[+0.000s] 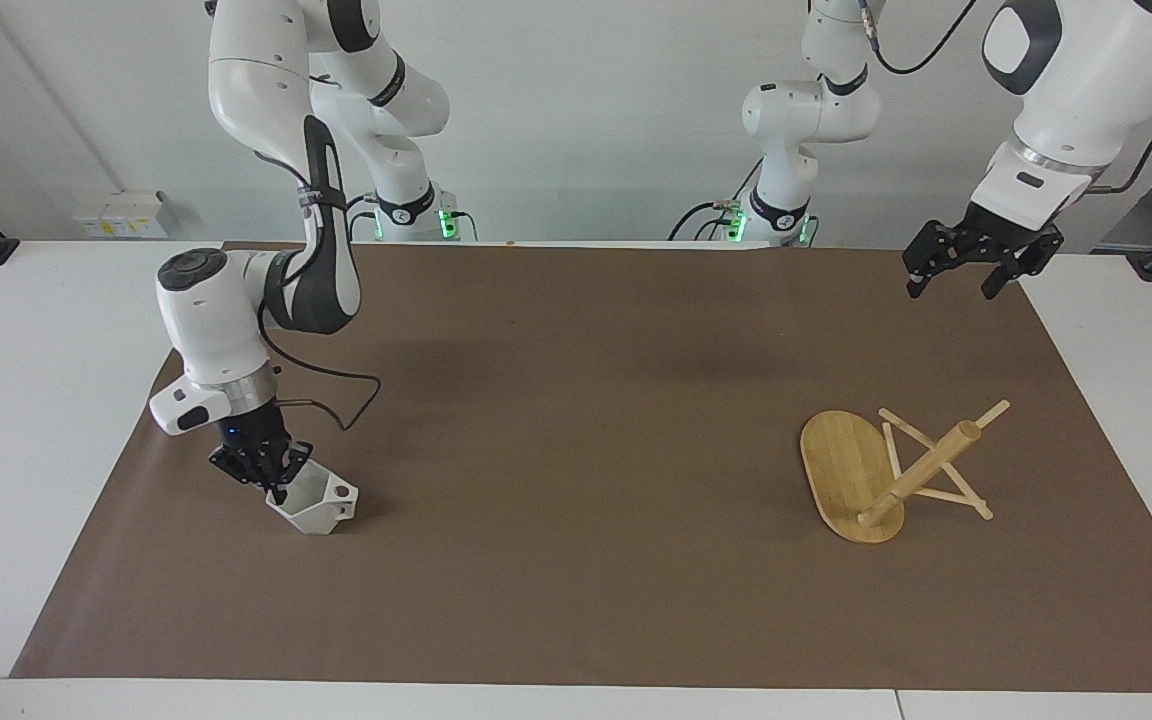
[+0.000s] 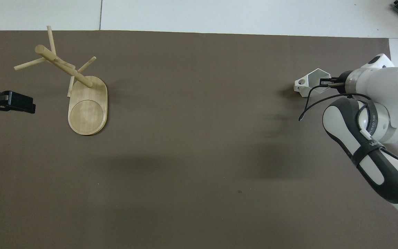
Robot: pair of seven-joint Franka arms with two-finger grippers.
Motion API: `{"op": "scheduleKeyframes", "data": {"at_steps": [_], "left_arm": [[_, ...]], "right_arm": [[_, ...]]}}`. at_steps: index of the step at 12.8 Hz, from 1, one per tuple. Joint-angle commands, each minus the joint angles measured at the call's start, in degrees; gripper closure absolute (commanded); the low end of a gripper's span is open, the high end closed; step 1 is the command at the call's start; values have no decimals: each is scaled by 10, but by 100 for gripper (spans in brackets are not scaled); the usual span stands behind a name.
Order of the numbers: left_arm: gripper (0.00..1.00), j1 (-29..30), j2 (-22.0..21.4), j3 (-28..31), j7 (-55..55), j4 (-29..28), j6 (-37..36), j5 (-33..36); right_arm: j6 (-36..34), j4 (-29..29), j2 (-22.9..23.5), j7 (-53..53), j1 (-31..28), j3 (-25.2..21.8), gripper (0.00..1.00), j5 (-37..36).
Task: Hang cup on rack
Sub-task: 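Lift the white cup with the right gripper and draw it back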
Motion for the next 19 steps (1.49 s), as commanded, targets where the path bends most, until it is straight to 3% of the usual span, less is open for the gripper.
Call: {"op": "scheduleKeyframes", "data": {"at_steps": [1,7,11,19], "left_arm": [[0,-3,-13,4,-4,-11,-4,-3],[0,-3,-13,5,-4,-11,-3,-3],[0,-3,-13,5,-5,-11,-4,-3],[0,-3,-13,5,-4,-11,-4,-3]], "right_arm": [[-6,3,-1,-8,-6,4,100,-5],[-44,16,-11,-4,-6,4,100,-2],[-128,65,-13,-5,-7,-1,100,-2],[-253,80,-62,-5,-7,-11,100,-3]]}}
